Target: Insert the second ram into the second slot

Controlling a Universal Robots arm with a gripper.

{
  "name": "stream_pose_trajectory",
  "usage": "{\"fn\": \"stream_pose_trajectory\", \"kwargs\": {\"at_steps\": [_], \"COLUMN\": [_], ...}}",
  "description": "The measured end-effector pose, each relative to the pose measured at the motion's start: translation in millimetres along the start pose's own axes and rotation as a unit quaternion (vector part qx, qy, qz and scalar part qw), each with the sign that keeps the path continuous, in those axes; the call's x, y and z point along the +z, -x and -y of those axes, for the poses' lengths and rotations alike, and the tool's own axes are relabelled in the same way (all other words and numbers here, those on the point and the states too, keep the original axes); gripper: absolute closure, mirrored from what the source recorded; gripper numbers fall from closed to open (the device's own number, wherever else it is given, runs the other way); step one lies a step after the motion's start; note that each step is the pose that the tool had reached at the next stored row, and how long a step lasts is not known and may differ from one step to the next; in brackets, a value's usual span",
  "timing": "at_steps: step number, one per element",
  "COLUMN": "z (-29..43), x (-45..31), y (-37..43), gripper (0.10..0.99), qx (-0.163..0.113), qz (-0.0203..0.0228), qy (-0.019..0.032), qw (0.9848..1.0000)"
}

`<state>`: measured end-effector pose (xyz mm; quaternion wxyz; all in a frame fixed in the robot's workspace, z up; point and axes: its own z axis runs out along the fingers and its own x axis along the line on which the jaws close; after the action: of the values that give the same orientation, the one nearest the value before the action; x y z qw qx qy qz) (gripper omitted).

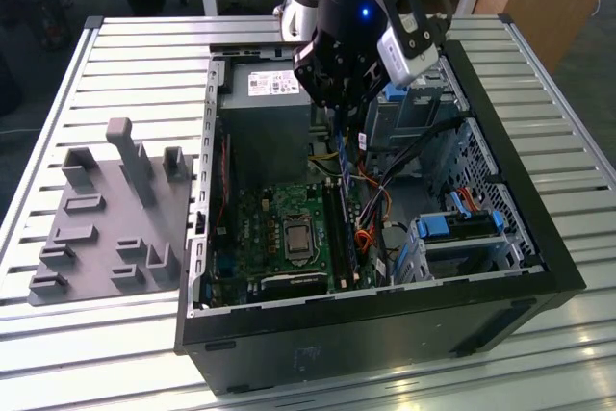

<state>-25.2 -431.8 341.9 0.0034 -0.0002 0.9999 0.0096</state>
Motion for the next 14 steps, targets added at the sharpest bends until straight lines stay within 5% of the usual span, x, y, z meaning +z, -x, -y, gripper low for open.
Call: {"fn": "stream_pose_trajectory", "kwargs": {"at_steps": [14], "z": [0.1], "x": [3.1], "y": [0.0], "gripper": [0.949], "qx": [0.000], "qz": [0.0000], "qy": [0.0000], "qw": [1.0000]}}
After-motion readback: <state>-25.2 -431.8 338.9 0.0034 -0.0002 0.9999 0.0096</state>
